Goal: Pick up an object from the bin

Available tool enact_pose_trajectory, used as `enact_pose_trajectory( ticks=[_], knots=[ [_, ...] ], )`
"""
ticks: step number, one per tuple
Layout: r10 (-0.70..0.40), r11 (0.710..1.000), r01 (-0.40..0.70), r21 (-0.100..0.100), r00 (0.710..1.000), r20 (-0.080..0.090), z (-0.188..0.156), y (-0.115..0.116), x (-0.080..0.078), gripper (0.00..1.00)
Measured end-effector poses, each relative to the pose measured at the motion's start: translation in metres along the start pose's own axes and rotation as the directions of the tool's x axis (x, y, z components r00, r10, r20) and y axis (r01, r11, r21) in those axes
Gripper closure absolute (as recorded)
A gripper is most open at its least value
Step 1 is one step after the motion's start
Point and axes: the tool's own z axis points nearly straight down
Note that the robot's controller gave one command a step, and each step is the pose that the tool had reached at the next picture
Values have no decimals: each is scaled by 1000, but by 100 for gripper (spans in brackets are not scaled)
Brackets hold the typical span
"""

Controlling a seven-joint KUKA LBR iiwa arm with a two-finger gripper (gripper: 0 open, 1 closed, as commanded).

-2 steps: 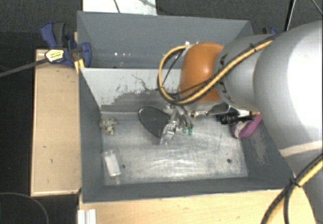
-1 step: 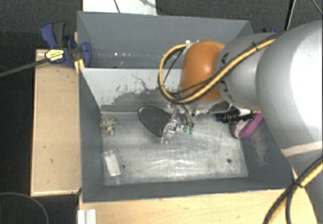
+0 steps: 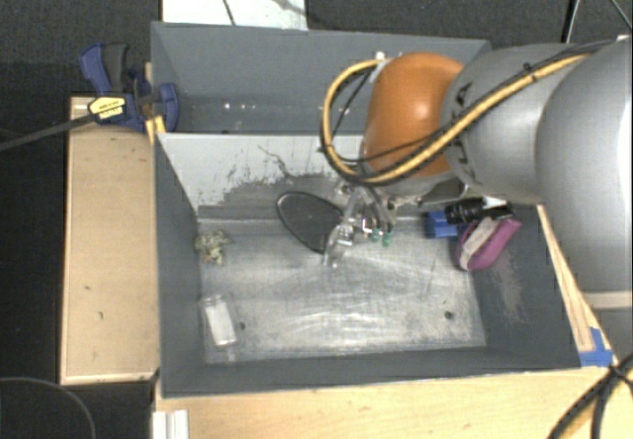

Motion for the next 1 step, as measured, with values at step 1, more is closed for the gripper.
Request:
enact_pose_trajectory(
  ticks=[1],
  knots=[
    [-7, 1000, 7, 0, 1000, -1, -29, 1, -1, 100]
  ],
)
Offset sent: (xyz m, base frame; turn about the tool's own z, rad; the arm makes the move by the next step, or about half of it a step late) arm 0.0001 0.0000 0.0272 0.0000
